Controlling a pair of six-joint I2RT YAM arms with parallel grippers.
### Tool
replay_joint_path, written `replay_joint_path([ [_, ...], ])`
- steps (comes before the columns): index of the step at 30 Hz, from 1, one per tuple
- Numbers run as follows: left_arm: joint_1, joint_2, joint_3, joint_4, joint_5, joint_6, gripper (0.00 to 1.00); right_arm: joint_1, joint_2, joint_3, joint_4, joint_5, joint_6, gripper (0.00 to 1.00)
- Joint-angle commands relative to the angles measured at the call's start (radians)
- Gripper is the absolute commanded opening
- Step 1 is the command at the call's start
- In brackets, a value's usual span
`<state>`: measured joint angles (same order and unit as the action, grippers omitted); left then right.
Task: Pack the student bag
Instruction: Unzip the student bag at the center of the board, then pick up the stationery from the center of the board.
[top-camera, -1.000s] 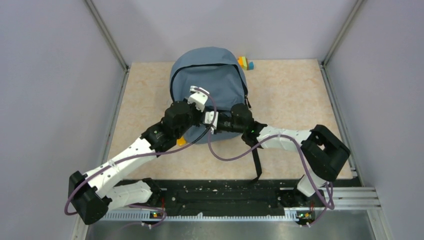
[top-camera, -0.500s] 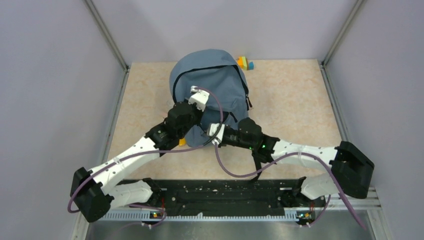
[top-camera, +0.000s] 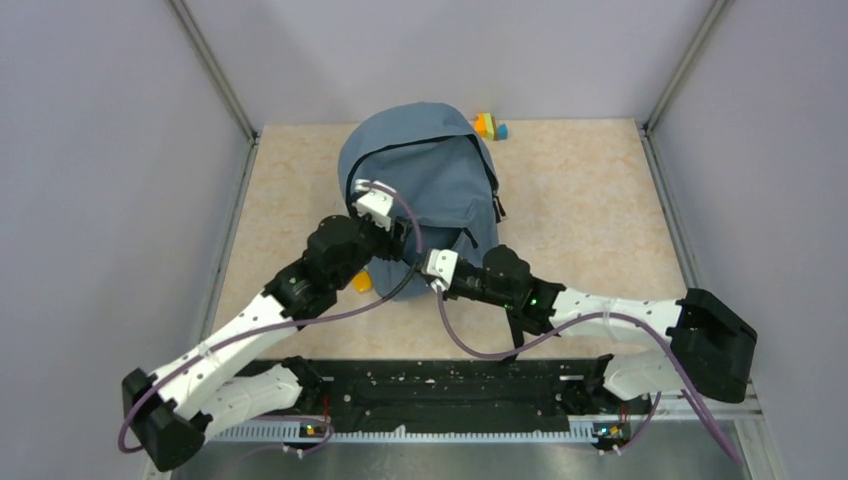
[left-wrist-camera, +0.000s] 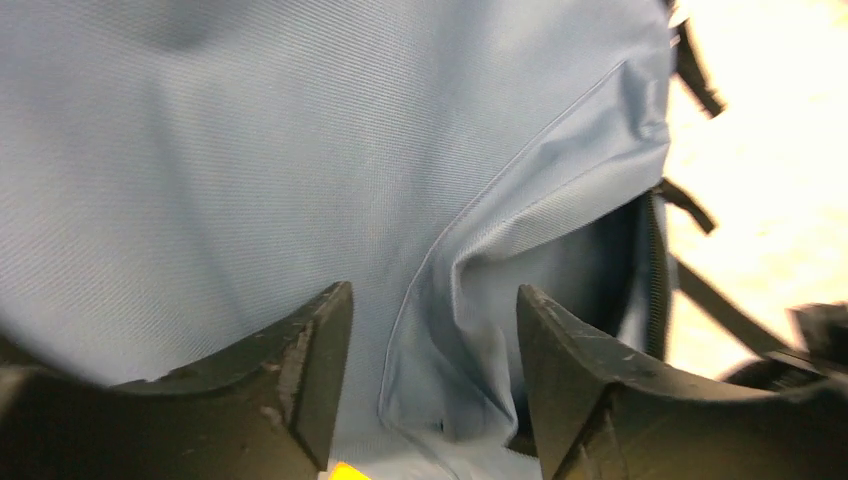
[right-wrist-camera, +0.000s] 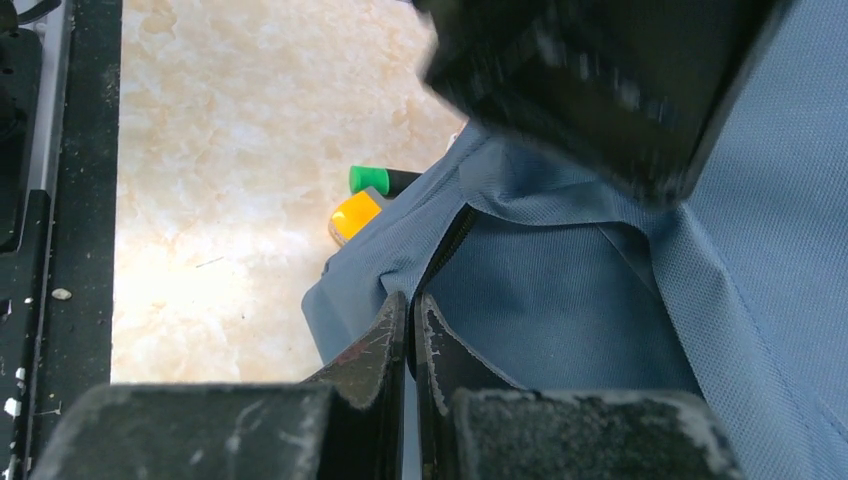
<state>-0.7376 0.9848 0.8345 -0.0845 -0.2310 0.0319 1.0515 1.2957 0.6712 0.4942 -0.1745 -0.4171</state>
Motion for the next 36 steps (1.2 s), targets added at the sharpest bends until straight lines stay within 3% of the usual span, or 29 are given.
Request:
replay_joint_path([
  [1, 0.012, -0.165, -0.009, -0.098, 0.093, -0.101, 0.69, 0.024, -0.044, -0.023, 0.052, -0.015, 0.042, 0.00],
  [8, 0.067, -0.295, 0.004, -0.367, 0.048, -0.304, 0.76, 0.025, -0.049, -0.053, 0.111, -0.003, 0.060, 0.00],
  [13, 0.284, -0.303, -0.060, -0.407, 0.014, -0.430, 0.76, 0.024, -0.046, -0.071, 0.144, -0.009, 0.072, 0.00],
  [21, 0.593, -0.162, -0.237, -0.209, 0.069, -0.627, 0.74, 0.024, -0.057, -0.088, 0.152, -0.006, 0.063, 0.00],
  [29, 0.676, 0.108, -0.267, 0.143, 0.069, -0.782, 0.75, 0.024, -0.047, -0.092, 0.153, -0.006, 0.061, 0.00],
  [36, 0.704, 0.387, -0.170, 0.232, 0.089, -0.801, 0.75, 0.024, -0.045, -0.090, 0.151, -0.031, 0.071, 0.00],
])
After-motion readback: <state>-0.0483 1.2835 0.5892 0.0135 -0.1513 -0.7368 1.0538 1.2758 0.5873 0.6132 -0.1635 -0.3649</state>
